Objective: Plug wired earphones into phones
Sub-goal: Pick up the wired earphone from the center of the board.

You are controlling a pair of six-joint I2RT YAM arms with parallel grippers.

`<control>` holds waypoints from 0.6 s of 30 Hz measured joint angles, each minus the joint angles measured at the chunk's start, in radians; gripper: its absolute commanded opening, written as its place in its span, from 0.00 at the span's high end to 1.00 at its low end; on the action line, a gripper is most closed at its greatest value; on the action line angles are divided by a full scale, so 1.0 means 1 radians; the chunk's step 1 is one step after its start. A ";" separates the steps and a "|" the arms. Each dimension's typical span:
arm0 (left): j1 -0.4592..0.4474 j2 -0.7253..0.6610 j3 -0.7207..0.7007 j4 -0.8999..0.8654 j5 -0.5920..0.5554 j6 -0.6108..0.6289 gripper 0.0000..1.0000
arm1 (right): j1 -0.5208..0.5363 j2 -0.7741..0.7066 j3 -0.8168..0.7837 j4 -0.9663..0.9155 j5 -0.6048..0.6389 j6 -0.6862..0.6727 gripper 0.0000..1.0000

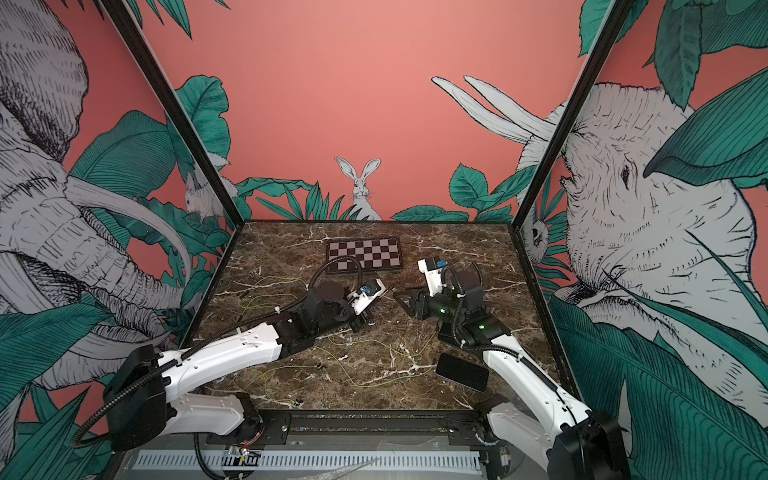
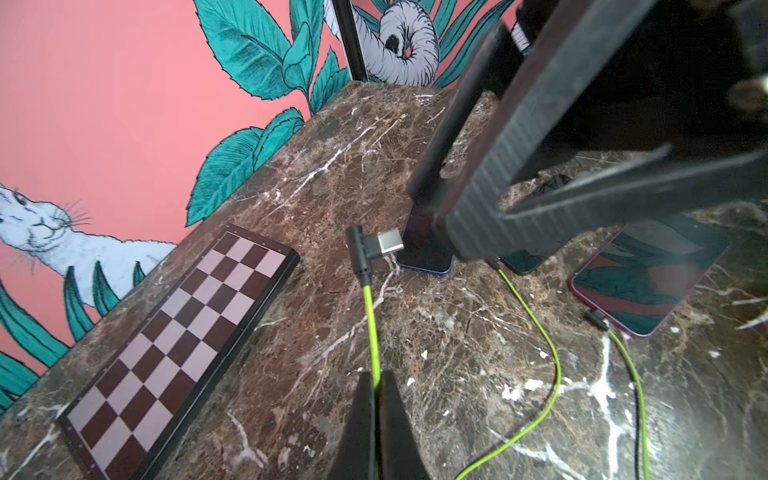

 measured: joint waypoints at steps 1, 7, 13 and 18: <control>0.000 -0.008 -0.008 0.006 -0.008 0.010 1.00 | 0.002 0.008 0.004 0.012 -0.002 0.008 0.53; 0.000 -0.019 -0.022 0.014 -0.032 0.035 1.00 | 0.014 0.049 0.006 0.072 -0.021 0.050 0.62; 0.000 -0.026 -0.043 0.031 -0.036 0.036 1.00 | 0.020 0.072 0.021 0.059 -0.020 0.053 0.63; 0.000 -0.039 -0.044 0.036 -0.035 0.036 1.00 | 0.021 0.088 0.024 0.060 -0.018 0.058 0.67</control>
